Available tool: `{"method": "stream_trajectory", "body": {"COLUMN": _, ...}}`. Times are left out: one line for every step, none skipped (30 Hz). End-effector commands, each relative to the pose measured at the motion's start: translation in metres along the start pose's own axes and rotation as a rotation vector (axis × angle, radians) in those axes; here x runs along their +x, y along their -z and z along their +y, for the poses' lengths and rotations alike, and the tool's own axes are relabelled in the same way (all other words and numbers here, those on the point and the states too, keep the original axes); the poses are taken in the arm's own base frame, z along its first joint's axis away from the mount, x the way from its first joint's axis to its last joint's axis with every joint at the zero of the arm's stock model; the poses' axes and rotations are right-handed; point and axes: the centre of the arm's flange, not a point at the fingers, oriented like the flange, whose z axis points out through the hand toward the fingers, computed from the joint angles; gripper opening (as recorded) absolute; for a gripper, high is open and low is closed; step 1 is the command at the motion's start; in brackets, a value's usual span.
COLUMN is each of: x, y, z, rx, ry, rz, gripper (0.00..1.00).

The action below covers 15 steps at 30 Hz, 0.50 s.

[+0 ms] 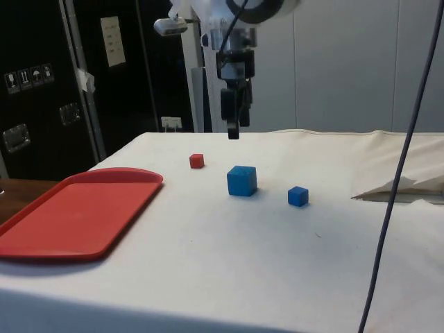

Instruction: Pick up the largest block and place it onto the tray.

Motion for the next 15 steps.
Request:
{"method": "stream_trajectory", "body": {"x": -0.001, "y": -0.004, "z": 0.001, "rx": 0.002, "ry": -0.007, "rz": 0.017, "gripper": 1.0}}
{"method": "stream_trajectory", "body": {"x": -0.001, "y": -0.007, "z": 0.0, "rx": 0.002, "ry": -0.011, "rz": 0.02, "gripper": 1.0}}
{"method": "stream_trajectory", "body": {"x": -0.002, "y": -0.009, "z": 0.001, "rx": 0.002, "ry": -0.016, "rz": 0.023, "gripper": 1.0}}
{"method": "stream_trajectory", "body": {"x": -0.002, "y": -0.011, "z": 0.001, "rx": 0.003, "ry": -0.022, "rz": 0.023, "gripper": 1.0}}
{"method": "stream_trajectory", "body": {"x": -0.002, "y": -0.017, "z": 0.0, "rx": 0.003, "ry": -0.033, "rz": 0.024, "gripper": 1.0}}
{"method": "stream_trajectory", "body": {"x": -0.002, "y": -0.015, "z": 0.002, "rx": -0.006, "ry": -0.028, "rz": 0.015, "gripper": 1.0}}
{"method": "stream_trajectory", "body": {"x": -0.002, "y": -0.02, "z": 0.0, "rx": 0.003, "ry": -0.038, "rz": 0.024, "gripper": 1.0}}
{"method": "stream_trajectory", "body": {"x": -0.002, "y": -0.023, "z": 0.0, "rx": 0.004, "ry": -0.044, "rz": 0.024, "gripper": 1.0}}
{"method": "stream_trajectory", "body": {"x": -0.002, "y": -0.026, "z": 0.0, "rx": 0.004, "ry": -0.049, "rz": 0.022, "gripper": 1.0}}
{"method": "stream_trajectory", "body": {"x": -0.001, "y": -0.029, "z": -0.001, "rx": 0.004, "ry": -0.056, "rz": 0.022, "gripper": 1.0}}
{"method": "stream_trajectory", "body": {"x": -0.001, "y": -0.035, "z": -0.001, "rx": 0.002, "ry": -0.068, "rz": 0.022, "gripper": 1.0}}
{"method": "stream_trajectory", "body": {"x": -0.001, "y": -0.039, "z": -0.002, "rx": 0.001, "ry": -0.073, "rz": 0.022, "gripper": 1.0}}
{"method": "stream_trajectory", "body": {"x": -0.001, "y": -0.042, "z": -0.002, "rx": -0.001, "ry": -0.078, "rz": 0.022, "gripper": 1.0}}
{"method": "stream_trajectory", "body": {"x": -0.001, "y": -0.042, "z": 0.0, "rx": -0.008, "ry": -0.072, "rz": 0.011, "gripper": 1.0}}
{"method": "stream_trajectory", "body": {"x": -0.001, "y": -0.045, "z": -0.002, "rx": -0.003, "ry": -0.082, "rz": 0.021, "gripper": 1.0}}
